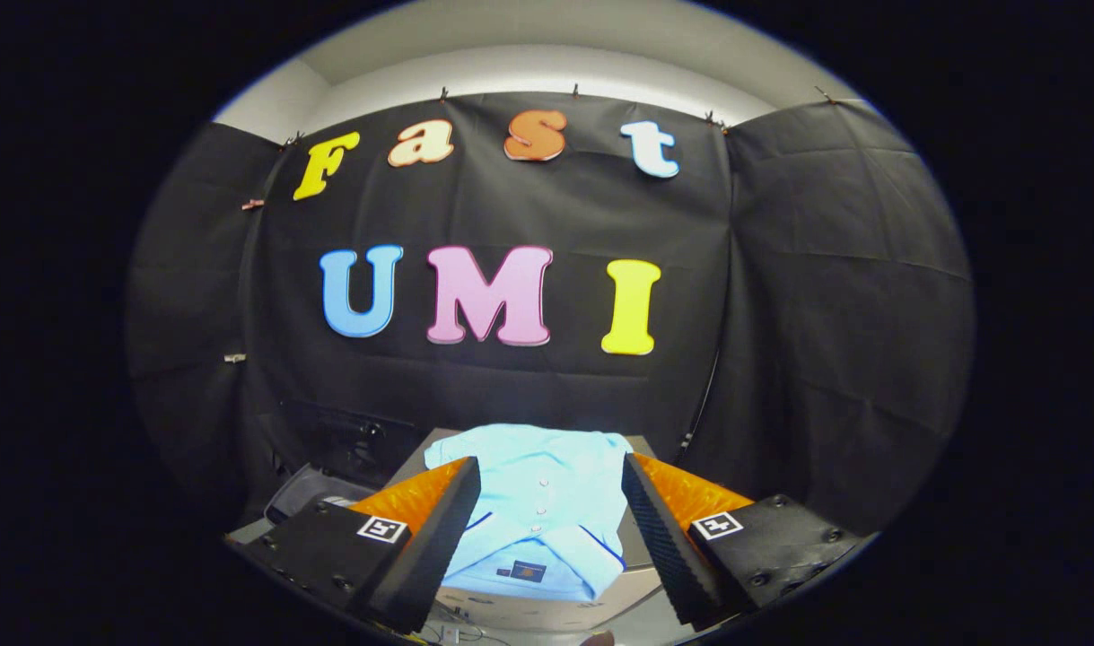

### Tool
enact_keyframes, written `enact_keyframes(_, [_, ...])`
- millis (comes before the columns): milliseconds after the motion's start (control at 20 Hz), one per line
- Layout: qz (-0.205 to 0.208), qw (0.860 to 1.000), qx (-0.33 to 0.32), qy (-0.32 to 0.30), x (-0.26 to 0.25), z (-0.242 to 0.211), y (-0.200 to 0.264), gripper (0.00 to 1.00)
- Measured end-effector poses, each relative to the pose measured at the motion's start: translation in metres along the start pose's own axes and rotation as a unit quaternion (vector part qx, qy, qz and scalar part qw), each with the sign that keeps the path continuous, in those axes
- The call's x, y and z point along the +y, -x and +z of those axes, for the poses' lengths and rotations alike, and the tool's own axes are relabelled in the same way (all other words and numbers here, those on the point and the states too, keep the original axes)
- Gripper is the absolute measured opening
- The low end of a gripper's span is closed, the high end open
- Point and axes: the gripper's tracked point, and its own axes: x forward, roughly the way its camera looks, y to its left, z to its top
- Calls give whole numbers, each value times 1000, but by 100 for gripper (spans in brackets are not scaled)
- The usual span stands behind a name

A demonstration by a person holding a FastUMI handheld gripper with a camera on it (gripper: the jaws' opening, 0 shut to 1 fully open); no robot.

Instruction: Put the clothes into the washing machine and then close the washing machine lid.

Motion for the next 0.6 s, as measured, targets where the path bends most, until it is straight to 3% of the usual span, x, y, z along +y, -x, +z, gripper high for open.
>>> enact_keyframes(150, [-18, 998, 56, 7, -12, -20, -40, 98])
enact_keyframes(400, [-7, 987, 158, -25, 1, -72, -110, 98])
enact_keyframes(600, [-14, 982, 186, -39, 10, -94, -156, 99])
